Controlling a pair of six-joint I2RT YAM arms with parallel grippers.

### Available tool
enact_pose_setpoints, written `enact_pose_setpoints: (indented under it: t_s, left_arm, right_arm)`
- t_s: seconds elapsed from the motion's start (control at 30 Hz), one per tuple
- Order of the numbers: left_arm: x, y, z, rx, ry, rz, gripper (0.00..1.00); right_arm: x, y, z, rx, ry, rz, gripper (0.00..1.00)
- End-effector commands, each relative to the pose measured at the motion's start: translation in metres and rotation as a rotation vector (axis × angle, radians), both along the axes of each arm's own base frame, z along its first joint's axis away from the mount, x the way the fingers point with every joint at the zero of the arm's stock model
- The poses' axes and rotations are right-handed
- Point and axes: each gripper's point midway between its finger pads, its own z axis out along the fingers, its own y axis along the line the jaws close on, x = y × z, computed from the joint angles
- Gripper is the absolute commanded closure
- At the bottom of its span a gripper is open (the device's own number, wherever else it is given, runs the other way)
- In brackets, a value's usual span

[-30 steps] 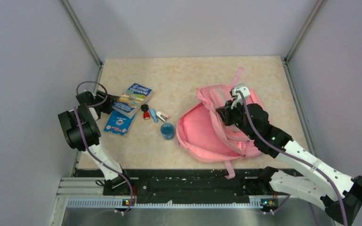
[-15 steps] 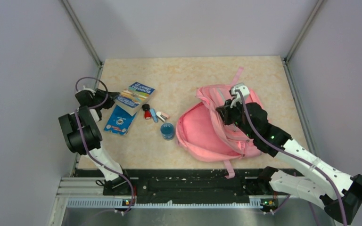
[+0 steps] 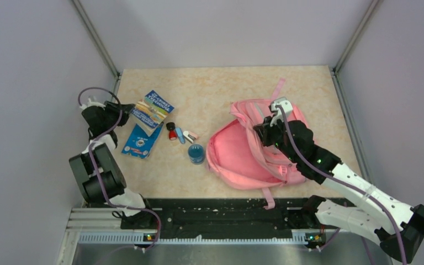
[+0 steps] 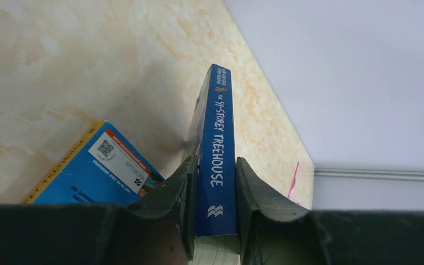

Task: Pack the student bag
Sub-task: Pick up the book from the center of the board, then place the book in the student bag.

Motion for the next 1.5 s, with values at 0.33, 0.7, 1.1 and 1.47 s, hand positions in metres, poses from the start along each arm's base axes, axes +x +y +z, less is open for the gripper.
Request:
enact_pose_setpoints:
  t_s: [0.33, 0.7, 1.1, 1.47]
  left_arm:
    - [-0.057, -0.084, 0.141, 0.093, -0.258, -0.143, 1.0]
    - [-0.123, -0.205, 0.166, 0.019, -0.279, -0.463, 1.0]
    - [-0.159, -0.252, 0.125, -0.099, -0.16, -0.634, 1.0]
    - [-0.127, -0.263, 0.046, -0.033, 0.021, -0.681, 1.0]
  right_arm:
    - [0.006, -0.015, 0.091, 0.17, -0.223, -0.075, 1.0]
    - [0.006, -0.02, 0.103, 0.161, -0.248, -0.092, 1.0]
    - [0.008, -0.02, 0.106, 0.148, -0.249, -0.094, 1.0]
    - [0.011, -0.015, 0.097, 0.138, -0.216, -0.091, 1.0]
